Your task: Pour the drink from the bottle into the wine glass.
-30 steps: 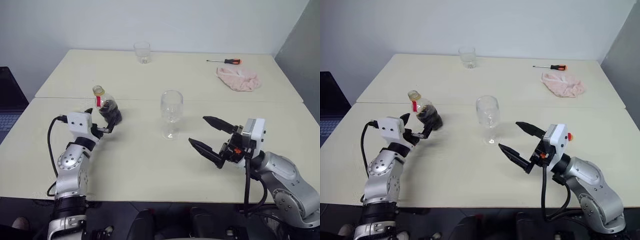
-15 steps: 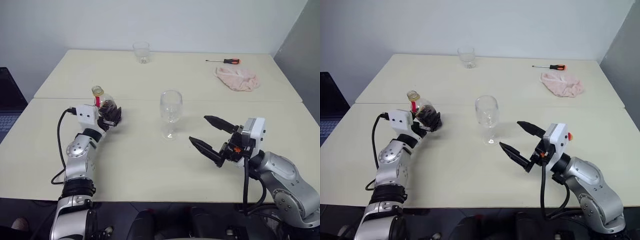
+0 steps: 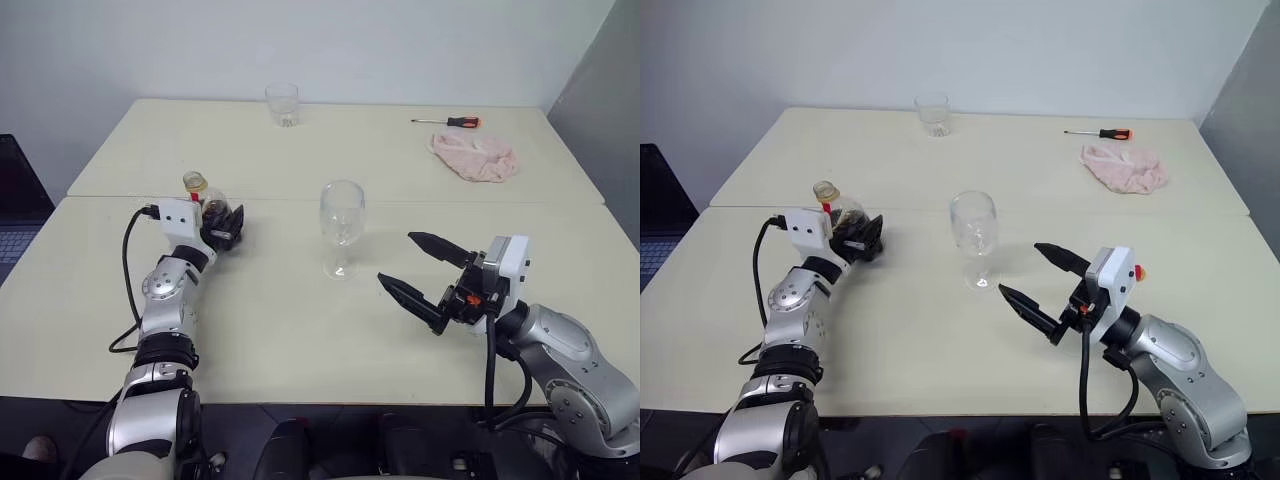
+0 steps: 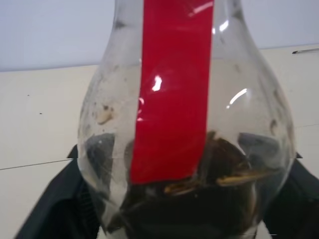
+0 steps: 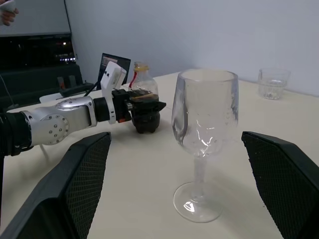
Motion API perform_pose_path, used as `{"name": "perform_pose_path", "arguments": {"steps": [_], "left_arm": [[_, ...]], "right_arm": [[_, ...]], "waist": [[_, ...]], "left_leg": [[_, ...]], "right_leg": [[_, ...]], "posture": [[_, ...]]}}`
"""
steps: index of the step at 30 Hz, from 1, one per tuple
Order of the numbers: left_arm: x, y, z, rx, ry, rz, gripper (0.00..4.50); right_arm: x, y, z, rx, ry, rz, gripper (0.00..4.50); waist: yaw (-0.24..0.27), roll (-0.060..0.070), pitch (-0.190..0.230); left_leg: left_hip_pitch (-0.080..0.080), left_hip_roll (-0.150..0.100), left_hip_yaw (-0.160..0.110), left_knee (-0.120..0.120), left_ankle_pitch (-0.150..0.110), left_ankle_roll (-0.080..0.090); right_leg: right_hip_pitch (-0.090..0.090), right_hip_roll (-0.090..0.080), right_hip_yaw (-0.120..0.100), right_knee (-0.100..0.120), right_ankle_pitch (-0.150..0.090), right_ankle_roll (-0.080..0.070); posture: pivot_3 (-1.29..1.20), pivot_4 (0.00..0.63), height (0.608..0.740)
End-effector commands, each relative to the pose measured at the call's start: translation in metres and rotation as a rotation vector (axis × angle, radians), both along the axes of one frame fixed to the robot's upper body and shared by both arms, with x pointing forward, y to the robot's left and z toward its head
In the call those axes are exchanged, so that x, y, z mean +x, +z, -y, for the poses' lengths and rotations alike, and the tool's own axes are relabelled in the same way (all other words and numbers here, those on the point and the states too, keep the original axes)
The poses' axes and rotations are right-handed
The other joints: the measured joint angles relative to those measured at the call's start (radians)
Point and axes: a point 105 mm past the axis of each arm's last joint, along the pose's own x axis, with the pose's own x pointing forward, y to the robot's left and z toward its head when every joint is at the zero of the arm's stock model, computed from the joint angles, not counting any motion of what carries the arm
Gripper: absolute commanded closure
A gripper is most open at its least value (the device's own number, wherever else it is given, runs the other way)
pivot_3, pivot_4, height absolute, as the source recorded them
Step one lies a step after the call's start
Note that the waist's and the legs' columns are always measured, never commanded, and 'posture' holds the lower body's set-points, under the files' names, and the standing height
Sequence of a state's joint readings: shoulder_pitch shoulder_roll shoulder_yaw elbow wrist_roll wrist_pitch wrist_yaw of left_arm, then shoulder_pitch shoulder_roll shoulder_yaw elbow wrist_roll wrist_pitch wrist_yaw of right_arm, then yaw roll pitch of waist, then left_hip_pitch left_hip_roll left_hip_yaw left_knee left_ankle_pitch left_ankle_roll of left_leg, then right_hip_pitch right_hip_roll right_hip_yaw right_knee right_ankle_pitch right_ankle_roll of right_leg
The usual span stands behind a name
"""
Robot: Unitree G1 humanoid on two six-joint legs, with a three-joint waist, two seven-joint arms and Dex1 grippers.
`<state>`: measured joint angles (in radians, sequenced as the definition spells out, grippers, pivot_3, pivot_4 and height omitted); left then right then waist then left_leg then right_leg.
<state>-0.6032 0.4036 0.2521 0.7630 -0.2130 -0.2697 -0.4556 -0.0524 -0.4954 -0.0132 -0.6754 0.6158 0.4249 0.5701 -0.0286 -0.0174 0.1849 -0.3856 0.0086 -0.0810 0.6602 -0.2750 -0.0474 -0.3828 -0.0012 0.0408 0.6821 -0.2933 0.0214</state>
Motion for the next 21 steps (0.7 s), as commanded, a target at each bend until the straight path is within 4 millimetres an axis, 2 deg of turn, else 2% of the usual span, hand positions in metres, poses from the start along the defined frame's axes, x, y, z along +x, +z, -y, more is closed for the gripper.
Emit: {"name": "perform_pose_path", "arguments": {"steps": [1,6,8,13,21], "left_arm": [[0.0015,0.0174,-0.004,0.015,-0.002,0.059,1.74],[0.0017,0.0174,-0.0045,0.013,-0.005,0.062,2.91],[0.0017,0.0176,-0.0047,0.014,-0.006,0.063,3.18],[0.0019,0.0185,-0.004,0.039,-0.013,0.063,3.42],[0.0034,0.0238,0.0012,0.06,-0.047,0.07,3.45]], "right_arm": [[-0.0069,0.0097,-0.0035,0.013,0.019,0.04,0.0],[-0.007,0.0095,-0.004,0.016,0.019,0.038,0.0],[-0.0072,0.0093,-0.0042,0.017,0.02,0.037,0.0],[-0.0061,0.0108,-0.0047,0.024,0.019,0.045,0.0],[-0.0074,0.0174,-0.0072,0.051,0.031,0.072,0.0]], "waist": [[0.0,0.0,0.0],[0.0,0.0,0.0],[0.0,0.0,0.0],[0.0,0.0,0.0],[0.0,0.0,0.0]], "left_leg": [[0.0,0.0,0.0,0.0,0.0,0.0],[0.0,0.0,0.0,0.0,0.0,0.0],[0.0,0.0,0.0,0.0,0.0,0.0],[0.0,0.0,0.0,0.0,0.0,0.0],[0.0,0.0,0.0,0.0,0.0,0.0]], "right_leg": [[0.0,0.0,0.0,0.0,0.0,0.0],[0.0,0.0,0.0,0.0,0.0,0.0],[0.0,0.0,0.0,0.0,0.0,0.0],[0.0,0.0,0.0,0.0,0.0,0.0],[0.0,0.0,0.0,0.0,0.0,0.0]], "posture": [[0.0,0.15,0.74],[0.0,0.15,0.74],[0.0,0.15,0.74],[0.0,0.15,0.74],[0.0,0.15,0.74]]}}
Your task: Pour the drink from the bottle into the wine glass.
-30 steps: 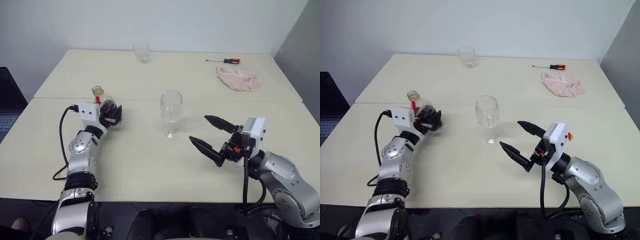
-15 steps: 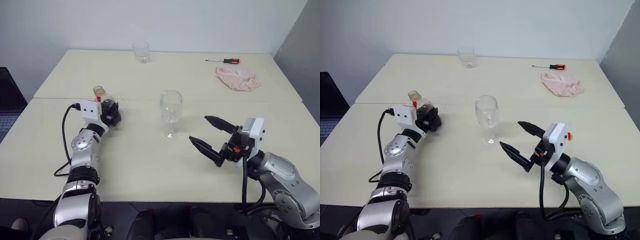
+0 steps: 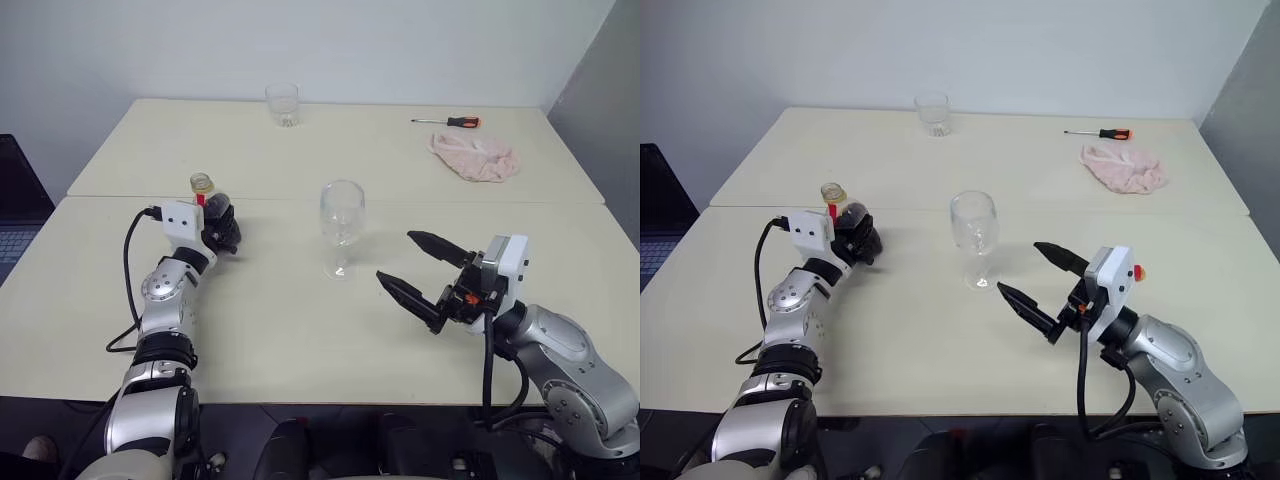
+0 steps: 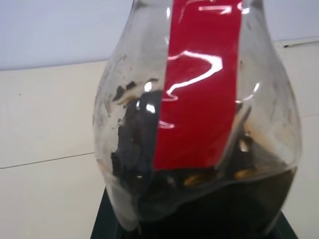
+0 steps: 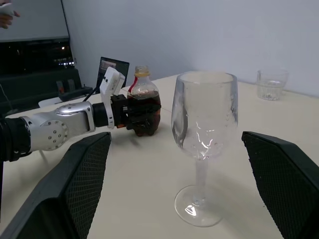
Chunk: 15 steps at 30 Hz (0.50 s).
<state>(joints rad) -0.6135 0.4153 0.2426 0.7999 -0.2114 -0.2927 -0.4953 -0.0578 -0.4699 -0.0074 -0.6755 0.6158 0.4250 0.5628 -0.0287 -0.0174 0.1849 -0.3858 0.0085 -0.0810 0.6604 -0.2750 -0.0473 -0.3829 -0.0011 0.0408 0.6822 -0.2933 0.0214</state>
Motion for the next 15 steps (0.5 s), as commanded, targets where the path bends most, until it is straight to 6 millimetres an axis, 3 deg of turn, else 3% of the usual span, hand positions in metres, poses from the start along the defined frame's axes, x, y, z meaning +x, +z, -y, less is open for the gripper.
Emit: {"name": "perform_pose_path", "arguments": {"steps": [1,6,15], "left_arm": [[0.003,0.026,0.0,0.038,-0.015,0.078,3.45],[0.006,0.028,0.003,0.039,-0.029,0.078,3.45],[0.008,0.037,0.013,0.098,-0.093,0.089,3.45]], "right_arm": [[-0.008,0.017,-0.005,0.026,0.034,0.076,0.0],[-0.016,0.017,-0.009,0.009,0.082,0.094,0.0],[-0.01,0.019,-0.005,0.01,0.051,0.101,0.0]], "waist": [[0.0,0.0,0.0],[0.0,0.0,0.0],[0.0,0.0,0.0]], "left_leg": [[0.0,0.0,0.0,0.0,0.0,0.0],[0.0,0.0,0.0,0.0,0.0,0.0],[-0.001,0.0,0.0,0.0,0.0,0.0]], "right_leg": [[0.0,0.0,0.0,0.0,0.0,0.0],[0.0,0.0,0.0,0.0,0.0,0.0],[0.0,0.0,0.0,0.0,0.0,0.0]], "posture": [[0.0,0.15,0.74],[0.0,0.15,0.74],[0.0,0.15,0.74]]}}
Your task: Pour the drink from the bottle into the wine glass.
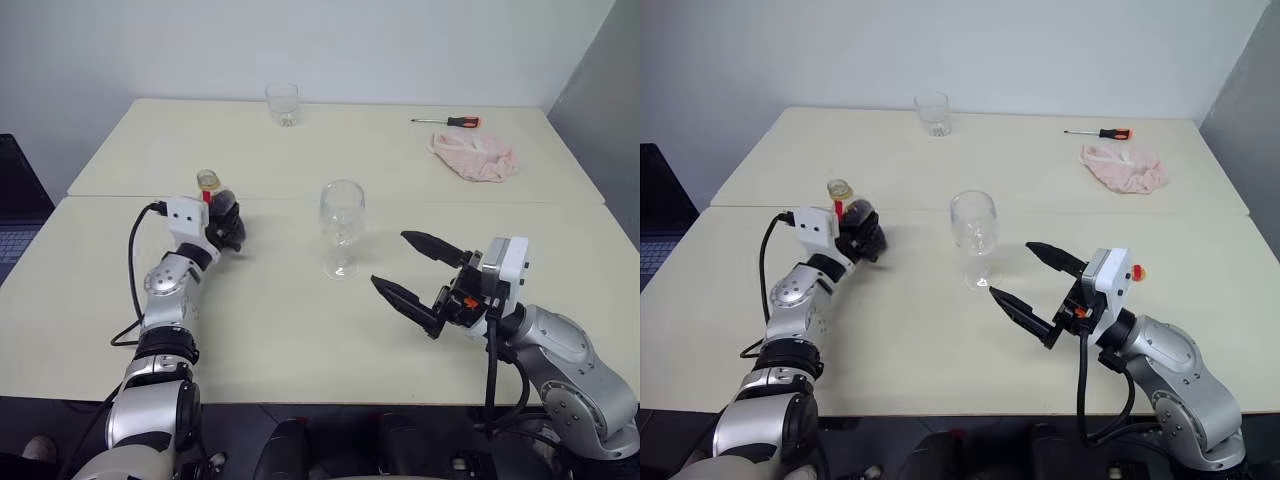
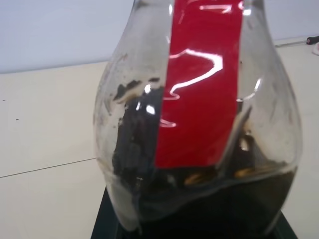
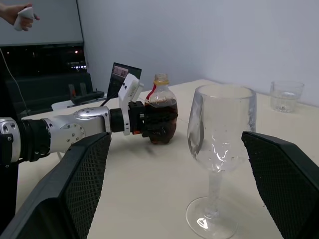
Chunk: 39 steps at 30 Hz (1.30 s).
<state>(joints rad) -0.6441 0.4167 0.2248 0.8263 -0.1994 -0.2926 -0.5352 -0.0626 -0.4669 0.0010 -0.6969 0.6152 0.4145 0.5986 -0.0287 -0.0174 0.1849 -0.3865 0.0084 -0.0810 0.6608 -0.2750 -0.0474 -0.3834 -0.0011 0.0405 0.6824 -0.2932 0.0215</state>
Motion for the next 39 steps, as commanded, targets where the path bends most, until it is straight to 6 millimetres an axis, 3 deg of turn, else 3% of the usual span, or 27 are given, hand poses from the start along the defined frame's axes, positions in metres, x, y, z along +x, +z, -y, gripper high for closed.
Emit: {"name": "perform_pose_path", "arguments": {"steps": [1,20,31,39], "left_arm": [[0.004,0.036,0.005,0.088,-0.052,0.1,3.45],[0.022,0.117,0.086,0.419,-0.452,0.204,3.45],[0.019,0.139,0.126,0.58,-0.615,0.279,3.45],[0.013,0.145,0.143,0.719,-0.691,0.331,3.45]], "right_arm": [[-0.003,0.014,0.002,0.013,-0.005,0.068,0.0],[0.004,0.023,0.005,0.017,-0.05,0.084,0.0],[0.013,0.032,0.005,0.028,-0.081,0.097,0.0],[0.014,0.032,0.004,0.027,-0.08,0.095,0.0]], "waist": [[0.0,0.0,0.0],[-0.001,0.0,0.0],[-0.002,0.0,0.0],[-0.002,0.0,0.0]], "left_leg": [[0.0,0.0,0.0,0.0,0.0,0.0],[-0.009,-0.002,0.0,0.002,0.0,0.0],[-0.01,-0.011,-0.002,0.002,0.0,0.0],[-0.012,-0.013,-0.002,0.003,0.0,0.0]], "right_leg": [[0.0,0.0,0.0,0.0,0.0,0.0],[-0.006,0.003,-0.001,0.0,0.001,0.001],[-0.007,0.001,-0.001,0.0,0.001,0.001],[-0.008,0.0,-0.001,0.0,0.0,0.001]], "posture": [[0.0,0.15,0.74],[0.0,0.15,0.74],[0.0,0.15,0.74],[0.0,0.15,0.74]]}}
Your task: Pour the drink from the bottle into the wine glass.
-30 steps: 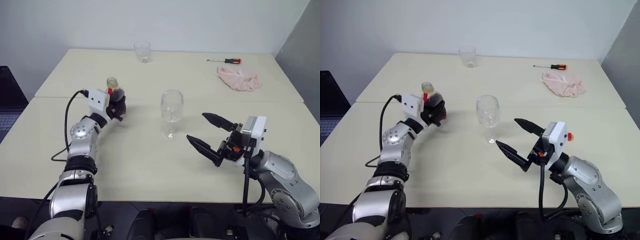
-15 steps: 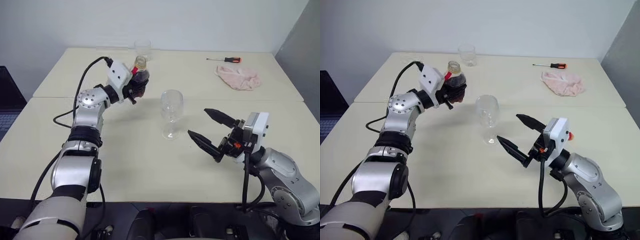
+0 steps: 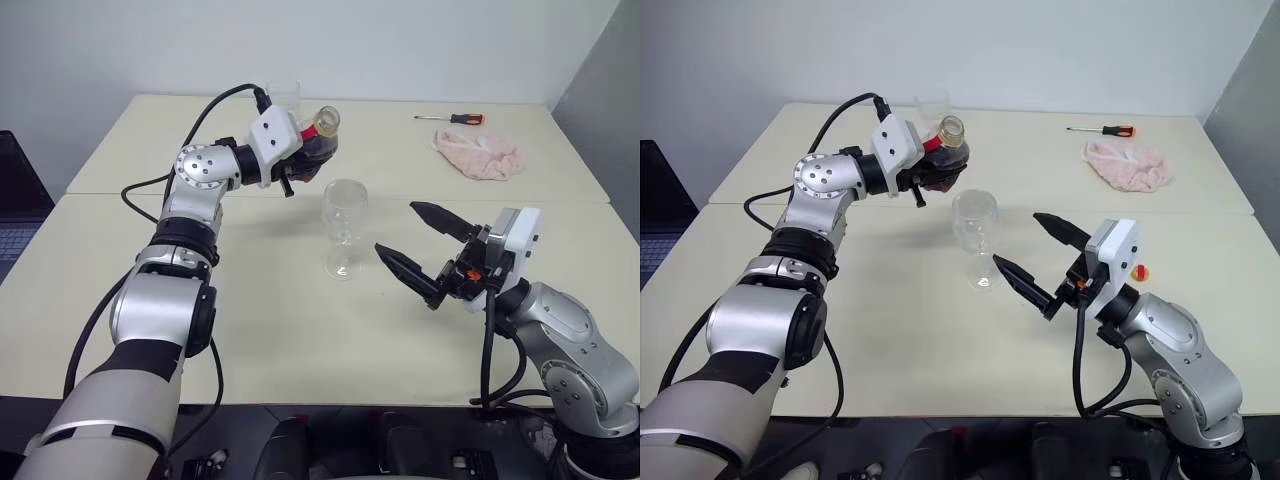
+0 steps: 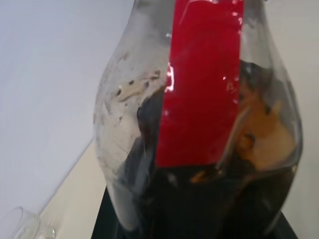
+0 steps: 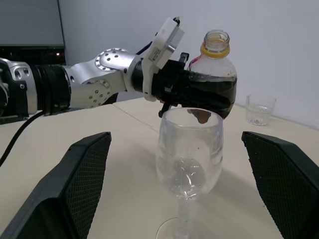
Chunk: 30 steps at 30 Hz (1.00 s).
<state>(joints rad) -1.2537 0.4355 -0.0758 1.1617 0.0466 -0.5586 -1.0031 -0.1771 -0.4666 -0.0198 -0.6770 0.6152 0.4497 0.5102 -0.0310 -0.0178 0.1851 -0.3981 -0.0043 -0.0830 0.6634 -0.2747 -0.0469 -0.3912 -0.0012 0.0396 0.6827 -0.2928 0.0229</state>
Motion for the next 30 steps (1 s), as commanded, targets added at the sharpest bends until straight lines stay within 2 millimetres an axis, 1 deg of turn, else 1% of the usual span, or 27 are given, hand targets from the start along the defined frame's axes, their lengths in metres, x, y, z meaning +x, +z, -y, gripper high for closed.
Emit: {"name": "perform_pose_path", "arguments": {"steps": [1,8,17,20,30], "left_arm": [[-0.005,0.023,0.008,0.042,-0.047,0.103,3.45],[-0.011,0.03,0.014,0.149,-0.096,0.186,3.45],[-0.014,0.04,0.011,0.239,-0.1,0.272,3.45],[-0.016,0.043,0.007,0.284,-0.1,0.306,3.45],[-0.016,0.036,-0.005,0.369,-0.081,0.343,3.45]], "right_arm": [[-0.003,0.01,0.0,0.013,0.001,0.033,0.0],[0.0,0.007,0.002,0.004,-0.019,0.016,0.0],[0.001,0.005,0.002,-0.005,-0.029,0.01,0.0],[0.001,0.005,0.002,-0.005,-0.031,0.009,0.0],[0.002,0.002,0.0,0.001,-0.033,0.001,0.0]], "waist": [[0.0,0.0,0.0],[-0.001,0.0,0.0],[-0.001,0.0,0.0],[-0.001,0.0,0.0],[-0.001,0.0,0.0]], "left_leg": [[0.0,0.0,0.0,0.0,0.0,0.0],[0.0,0.0,0.0,0.0,0.0,0.0],[0.0,0.0,0.0,0.001,0.0,0.001],[0.0,0.0,0.0,0.001,0.0,0.001],[0.0,-0.001,0.001,0.001,0.002,0.003]], "right_leg": [[0.0,0.0,0.0,0.0,0.0,0.0],[0.0,0.0,0.0,0.001,0.0,0.0],[0.0,0.0,0.0,0.002,0.0,0.0],[-0.001,0.0,0.0,0.003,0.0,0.0],[-0.004,0.0,0.001,0.009,0.0,0.0]], "posture": [[0.0,0.15,0.74],[0.0,0.15,0.74],[0.0,0.15,0.74],[0.0,0.15,0.74],[0.0,0.15,0.74]]}}
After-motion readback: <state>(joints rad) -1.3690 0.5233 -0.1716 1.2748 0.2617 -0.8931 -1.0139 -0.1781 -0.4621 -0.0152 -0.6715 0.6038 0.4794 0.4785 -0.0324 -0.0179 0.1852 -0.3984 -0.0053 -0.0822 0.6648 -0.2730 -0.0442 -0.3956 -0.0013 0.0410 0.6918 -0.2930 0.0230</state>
